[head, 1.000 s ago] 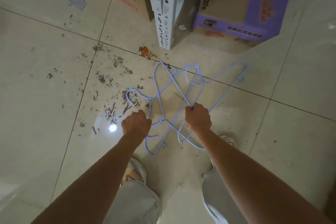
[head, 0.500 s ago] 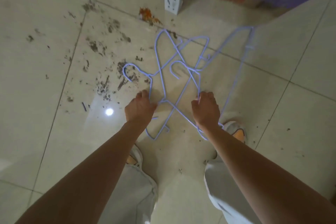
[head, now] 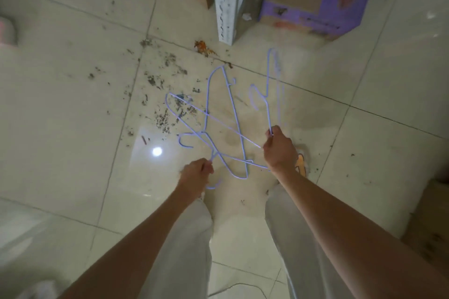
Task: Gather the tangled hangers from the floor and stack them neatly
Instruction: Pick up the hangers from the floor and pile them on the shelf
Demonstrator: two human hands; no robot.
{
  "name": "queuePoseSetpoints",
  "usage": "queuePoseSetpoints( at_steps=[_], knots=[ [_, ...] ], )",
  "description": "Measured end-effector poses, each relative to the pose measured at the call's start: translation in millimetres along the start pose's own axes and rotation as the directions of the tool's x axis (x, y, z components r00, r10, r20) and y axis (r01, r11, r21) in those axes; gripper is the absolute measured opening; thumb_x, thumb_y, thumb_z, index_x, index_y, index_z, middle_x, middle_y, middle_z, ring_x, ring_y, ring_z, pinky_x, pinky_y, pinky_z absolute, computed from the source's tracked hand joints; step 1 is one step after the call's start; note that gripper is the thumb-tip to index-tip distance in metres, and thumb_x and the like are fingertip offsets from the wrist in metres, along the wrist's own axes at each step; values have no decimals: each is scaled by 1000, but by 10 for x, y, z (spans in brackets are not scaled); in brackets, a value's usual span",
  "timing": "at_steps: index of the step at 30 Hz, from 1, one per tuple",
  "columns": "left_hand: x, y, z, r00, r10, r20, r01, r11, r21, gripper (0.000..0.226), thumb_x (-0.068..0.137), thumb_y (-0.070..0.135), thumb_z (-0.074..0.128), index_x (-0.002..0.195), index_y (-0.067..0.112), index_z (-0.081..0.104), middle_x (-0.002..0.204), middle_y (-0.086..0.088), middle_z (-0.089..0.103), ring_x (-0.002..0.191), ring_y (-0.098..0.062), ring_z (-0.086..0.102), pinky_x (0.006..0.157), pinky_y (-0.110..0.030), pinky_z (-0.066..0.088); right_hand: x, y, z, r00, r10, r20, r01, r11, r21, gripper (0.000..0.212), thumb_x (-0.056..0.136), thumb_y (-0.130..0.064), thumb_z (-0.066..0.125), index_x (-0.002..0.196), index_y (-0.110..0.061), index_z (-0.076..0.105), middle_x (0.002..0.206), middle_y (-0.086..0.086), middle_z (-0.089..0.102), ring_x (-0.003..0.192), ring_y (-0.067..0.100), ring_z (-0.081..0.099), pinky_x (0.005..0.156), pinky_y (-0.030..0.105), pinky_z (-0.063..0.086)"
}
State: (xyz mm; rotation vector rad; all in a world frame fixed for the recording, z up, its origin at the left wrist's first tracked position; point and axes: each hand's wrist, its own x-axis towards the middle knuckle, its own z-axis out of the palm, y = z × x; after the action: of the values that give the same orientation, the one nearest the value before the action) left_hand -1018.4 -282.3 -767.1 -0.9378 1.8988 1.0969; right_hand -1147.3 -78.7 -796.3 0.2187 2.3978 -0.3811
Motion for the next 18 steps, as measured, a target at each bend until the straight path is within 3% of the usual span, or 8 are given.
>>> queuePoseSetpoints(
  at_steps=[4,8,10,12,15,17,18],
  knots=[
    [-931,438,-226,999,-49,-7,45,952,-303,33,102,9,50,71,7,63,59,-14,58,53,-24,55,61,-32,44,-716,-87,-712,998,59,8,-59,989,133,15,97,-17,46,106,-19,57,86,8,73,88,36,70,75,42,57],
    [-1885,906,-586,999,-7,-37,-3,964,-268,31,103,10,51,79,9,72,47,2,50,40,-10,47,45,-19,39,-1618,-110,-1395,998,21,56,-38,944,327,15,100,-16,48,107,-21,60,86,5,74,83,33,73,87,48,58],
    [-2370,1179,-773,999,32,-22,-36,972,-233,26,103,8,49,93,7,74,51,-1,48,46,-14,47,42,-18,38,-2133,-162,-1703,1000,-19,-8,20,850,527,21,102,-7,48,104,-20,64,79,3,74,71,25,72,79,44,59],
    [-2802,1501,-892,997,73,38,-60,964,-259,22,102,4,46,111,15,63,60,-8,51,57,-24,50,49,-21,40,-2626,-195,-2032,997,-20,-78,66,757,650,23,102,-7,48,105,-21,66,76,2,71,65,16,68,68,39,55],
    [-3249,1778,-1016,978,159,131,-92,906,-414,57,98,-9,38,136,33,29,69,-16,54,46,-22,55,44,-22,41,-3278,-124,-2351,978,-64,-199,175,769,615,29,93,-12,50,114,-23,67,73,-7,73,72,16,72,71,40,59],
    [-3522,1876,-1093,952,262,160,-197,921,-335,51,98,-8,43,139,21,39,73,-9,60,48,-12,63,43,-22,41,-3711,-41,-2436,978,-20,-207,141,796,588,30,96,-12,51,114,-32,65,75,-15,73,68,7,71,72,36,60],
    [-3634,1918,-1122,940,300,162,-247,927,-283,45,98,-6,48,137,16,47,76,-5,66,56,-11,67,50,-22,46,-3908,-8,-2461,980,28,-196,96,800,593,31,98,-12,51,113,-36,63,77,-19,73,67,6,70,71,36,60]
  ],
)
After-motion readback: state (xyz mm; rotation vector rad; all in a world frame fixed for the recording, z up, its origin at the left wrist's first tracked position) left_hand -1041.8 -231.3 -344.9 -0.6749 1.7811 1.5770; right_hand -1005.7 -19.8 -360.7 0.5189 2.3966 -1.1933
